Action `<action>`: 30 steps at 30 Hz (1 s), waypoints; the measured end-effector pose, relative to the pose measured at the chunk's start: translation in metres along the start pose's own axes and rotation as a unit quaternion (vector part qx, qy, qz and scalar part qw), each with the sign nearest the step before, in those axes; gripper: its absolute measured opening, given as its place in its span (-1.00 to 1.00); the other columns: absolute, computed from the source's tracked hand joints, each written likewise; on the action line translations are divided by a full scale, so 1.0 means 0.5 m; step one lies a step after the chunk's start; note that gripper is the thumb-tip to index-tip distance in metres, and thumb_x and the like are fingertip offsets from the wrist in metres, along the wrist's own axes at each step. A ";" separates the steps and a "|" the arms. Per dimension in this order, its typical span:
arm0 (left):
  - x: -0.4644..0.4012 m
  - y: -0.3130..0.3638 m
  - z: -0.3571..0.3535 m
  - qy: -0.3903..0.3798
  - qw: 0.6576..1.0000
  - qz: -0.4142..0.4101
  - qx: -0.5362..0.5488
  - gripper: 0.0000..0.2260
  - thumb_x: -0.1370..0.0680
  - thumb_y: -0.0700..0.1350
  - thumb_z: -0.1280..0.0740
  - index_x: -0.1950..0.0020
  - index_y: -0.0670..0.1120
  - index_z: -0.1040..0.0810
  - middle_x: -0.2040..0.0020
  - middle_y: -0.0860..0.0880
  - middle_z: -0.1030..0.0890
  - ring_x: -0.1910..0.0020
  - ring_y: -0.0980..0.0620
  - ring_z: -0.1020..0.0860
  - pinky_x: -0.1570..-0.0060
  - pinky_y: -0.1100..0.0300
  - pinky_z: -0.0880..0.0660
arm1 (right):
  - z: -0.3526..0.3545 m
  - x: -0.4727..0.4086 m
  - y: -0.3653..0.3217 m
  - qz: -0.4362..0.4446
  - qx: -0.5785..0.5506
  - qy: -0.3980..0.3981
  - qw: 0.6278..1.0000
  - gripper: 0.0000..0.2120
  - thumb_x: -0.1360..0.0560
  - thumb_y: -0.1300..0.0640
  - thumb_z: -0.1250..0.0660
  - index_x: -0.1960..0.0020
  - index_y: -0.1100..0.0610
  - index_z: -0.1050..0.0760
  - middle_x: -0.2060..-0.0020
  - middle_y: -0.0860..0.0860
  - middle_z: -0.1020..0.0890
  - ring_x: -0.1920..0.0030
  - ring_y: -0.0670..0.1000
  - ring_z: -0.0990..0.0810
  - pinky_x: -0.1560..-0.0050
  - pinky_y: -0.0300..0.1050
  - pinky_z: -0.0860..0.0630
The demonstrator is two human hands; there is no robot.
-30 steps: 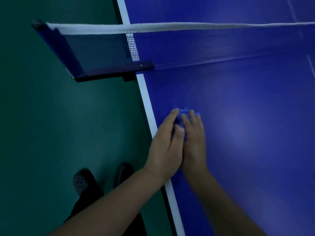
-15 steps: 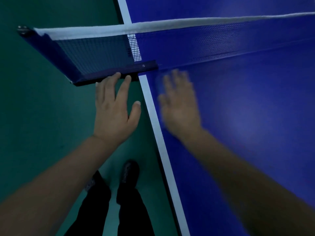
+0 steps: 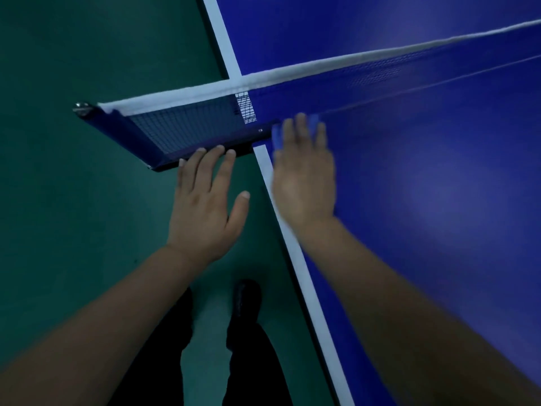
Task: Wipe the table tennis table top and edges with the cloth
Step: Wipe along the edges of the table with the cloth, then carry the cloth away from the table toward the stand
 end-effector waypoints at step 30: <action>0.210 0.106 0.082 -0.387 0.871 -0.272 0.134 -0.43 -0.58 0.09 -0.16 -0.52 -0.17 -0.36 -0.48 -0.22 -0.37 -0.48 -0.19 -0.29 -0.49 -0.18 -0.23 | 0.038 0.828 0.021 -0.509 -0.005 0.062 0.859 -0.59 -0.60 0.11 -0.22 -0.37 0.27 -0.52 -0.36 0.22 -0.54 -0.16 0.19 -0.44 -0.12 -0.01 -0.28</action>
Point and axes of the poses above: each hand's wrist, its own x-axis away from the middle knuckle, its own z-axis out of the back of the hand, y = z × x, the point moved 4 cm from there along -x, towards the middle knuckle
